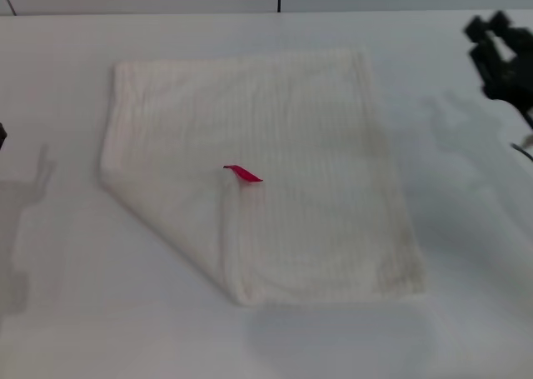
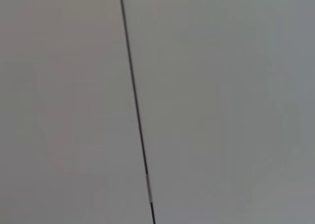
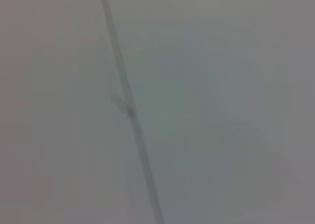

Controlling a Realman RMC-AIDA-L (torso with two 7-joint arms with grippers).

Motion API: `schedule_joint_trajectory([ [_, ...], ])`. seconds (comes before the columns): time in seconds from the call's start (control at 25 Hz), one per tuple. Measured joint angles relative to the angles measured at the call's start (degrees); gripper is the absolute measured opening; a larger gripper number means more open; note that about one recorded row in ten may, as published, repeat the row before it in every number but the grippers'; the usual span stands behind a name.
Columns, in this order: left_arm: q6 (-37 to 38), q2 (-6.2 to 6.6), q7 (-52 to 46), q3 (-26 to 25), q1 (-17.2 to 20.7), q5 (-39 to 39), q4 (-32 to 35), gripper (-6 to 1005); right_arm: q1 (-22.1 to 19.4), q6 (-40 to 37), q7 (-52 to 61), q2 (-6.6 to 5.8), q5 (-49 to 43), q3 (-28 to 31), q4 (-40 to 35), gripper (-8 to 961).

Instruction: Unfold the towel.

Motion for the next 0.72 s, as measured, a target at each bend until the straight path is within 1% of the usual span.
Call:
schedule_joint_trajectory([
  [0.04,-0.9,0.09,0.8,0.5,-0.6,0.0,-0.3,859,0.1,2.5,1.5,0.08,-1.9,0.0,-2.4,446],
  [0.12,-1.2,0.16,0.8,1.0,-0.8,0.0,-0.3,860,0.1,9.9,6.0,0.34,-6.8,-0.1,-8.2,401],
  [0.16,-1.4,0.22,0.8,1.4,-1.0,0.0,-0.4,860,0.1,16.6,10.6,0.44,-11.1,-1.0,-13.5,378],
  [0.2,-1.6,0.29,0.7,1.8,-1.1,0.0,-0.4,860,0.1,16.6,10.6,0.44,-11.1,-1.0,-13.5,356],
  [0.24,-2.1,0.40,0.4,2.5,-1.3,0.0,-0.6,860,0.2,19.5,12.2,0.49,-12.8,-1.8,-15.7,333],
  [0.32,-3.4,0.68,-0.4,3.8,-1.6,0.3,-1.2,860,0.6,27.5,13.9,0.62,-14.6,-5.5,-20.0,288],
  [0.36,-5.7,1.51,-1.5,5.1,-1.9,1.9,-2.9,860,1.4,34.0,14.8,0.62,-14.9,-9.2,-22.3,266],
  [0.4,-5.7,1.51,-1.5,5.1,-1.9,1.9,-2.9,860,1.4,34.0,14.8,0.62,-14.9,-9.2,-22.3,243],
  [0.44,-7.1,2.19,-2.1,5.4,-2.0,2.9,-4.2,860,1.9,36.6,15.5,0.57,-15.0,-10.7,-22.9,221],
  [0.52,-11.9,4.92,-3.2,5.4,-1.4,5.8,-10.5,859,2.7,40.0,16.7,0.46,-15.0,-13.3,-23.4,78],
  [0.56,-16.8,7.83,-2.7,5.0,-0.4,8.0,-17.9,859,2.9,40.7,17.0,0.45,-15.0,-14.0,-23.5,7],
  [0.6,-16.8,7.83,-2.7,5.0,-0.4,8.0,-17.9,859,3.0,40.8,17.1,0.45,-15.0,-14.3,-23.5,5],
  [0.64,-19.7,9.34,-1.7,4.5,0.2,8.8,-21.7,859,3.0,40.9,17.1,0.45,-15.1,-14.4,-23.5,3],
  [0.68,-24.1,11.12,0.2,3.1,1.2,9.8,-27.0,859,3.0,40.9,17.1,0.45,-15.1,-14.4,-23.5,1],
  [0.72,-28.4,12.51,1.8,1.3,2.3,10.8,-31.5,859,3.0,40.9,17.1,0.44,-15.1,-14.5,-23.5,-1],
])
